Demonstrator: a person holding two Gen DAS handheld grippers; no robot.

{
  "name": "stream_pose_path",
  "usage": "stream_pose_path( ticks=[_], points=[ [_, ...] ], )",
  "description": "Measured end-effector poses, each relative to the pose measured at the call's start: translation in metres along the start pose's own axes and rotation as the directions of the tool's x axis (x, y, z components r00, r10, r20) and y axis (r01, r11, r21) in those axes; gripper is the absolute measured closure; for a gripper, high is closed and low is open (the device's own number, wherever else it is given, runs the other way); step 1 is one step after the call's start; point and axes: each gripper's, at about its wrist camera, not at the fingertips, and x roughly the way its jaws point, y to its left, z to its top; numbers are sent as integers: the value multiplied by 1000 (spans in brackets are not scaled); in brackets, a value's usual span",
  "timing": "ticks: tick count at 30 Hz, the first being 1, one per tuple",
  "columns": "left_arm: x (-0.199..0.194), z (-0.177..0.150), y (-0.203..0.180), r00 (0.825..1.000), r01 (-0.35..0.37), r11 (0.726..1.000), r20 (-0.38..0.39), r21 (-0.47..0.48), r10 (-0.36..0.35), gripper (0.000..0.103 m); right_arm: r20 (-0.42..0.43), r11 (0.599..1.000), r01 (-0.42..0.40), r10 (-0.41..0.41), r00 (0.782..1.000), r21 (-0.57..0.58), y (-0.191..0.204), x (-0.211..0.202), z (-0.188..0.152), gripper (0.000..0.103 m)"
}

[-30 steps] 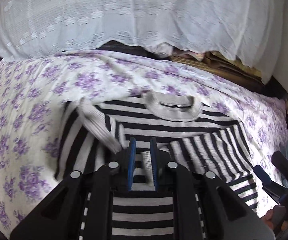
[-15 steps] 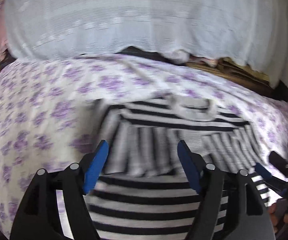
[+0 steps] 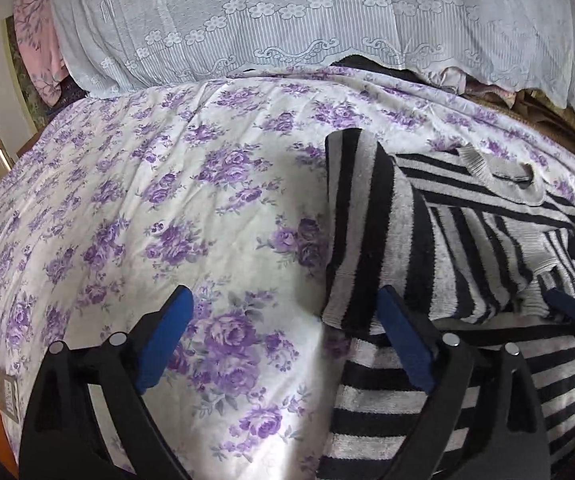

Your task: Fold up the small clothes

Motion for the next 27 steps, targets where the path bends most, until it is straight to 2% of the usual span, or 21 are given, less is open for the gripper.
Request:
stream_pose_path(
  ticks=[3,4,5,6,7,8,12,15,19,21,23,25,27],
  points=[
    [5,0,3,1000,20,999,-11,-26,-20,12,52,999,46,-45,998,-2,6,12,9,18],
    [5,1,5,999,32,999,-12,-39,-32,12,76,997,70,-68,995,-24,10,15,10,27],
    [4,1,7,999,42,998,-12,-50,-43,12,95,994,100,-95,991,-49,14,17,10,49],
    [5,1,7,999,46,997,-12,-55,-47,11,115,988,132,-123,986,-76,17,18,10,61],
    [5,1,8,999,49,997,-13,-56,-50,11,132,984,144,-130,983,-102,18,17,10,80],
    [5,1,9,999,51,997,-15,-58,-52,11,138,985,135,-119,983,-112,18,16,11,89],
    [3,0,8,998,66,996,-11,-53,-67,11,202,988,97,-71,977,-122,16,-9,18,92],
    [0,-1,4,998,61,997,1,-38,-61,9,289,976,125,-69,955,-181,20,-44,22,92],
    [3,-5,-7,999,41,999,-19,4,-40,8,349,971,175,-110,931,-161,-4,-82,33,93],
    [10,-7,-13,999,23,999,-48,28,-22,8,336,972,191,-134,932,-140,-22,-90,35,92],
    [18,-10,-20,997,-5,998,-78,59,9,8,273,972,198,-158,949,-128,-39,-85,33,89],
    [16,-11,-21,997,-25,997,-73,70,30,8,228,968,228,-200,953,-104,-56,-76,28,85],
    [7,-8,-22,998,-26,997,-53,70,30,8,220,977,198,-177,959,-76,-67,-77,24,80]
  ],
)
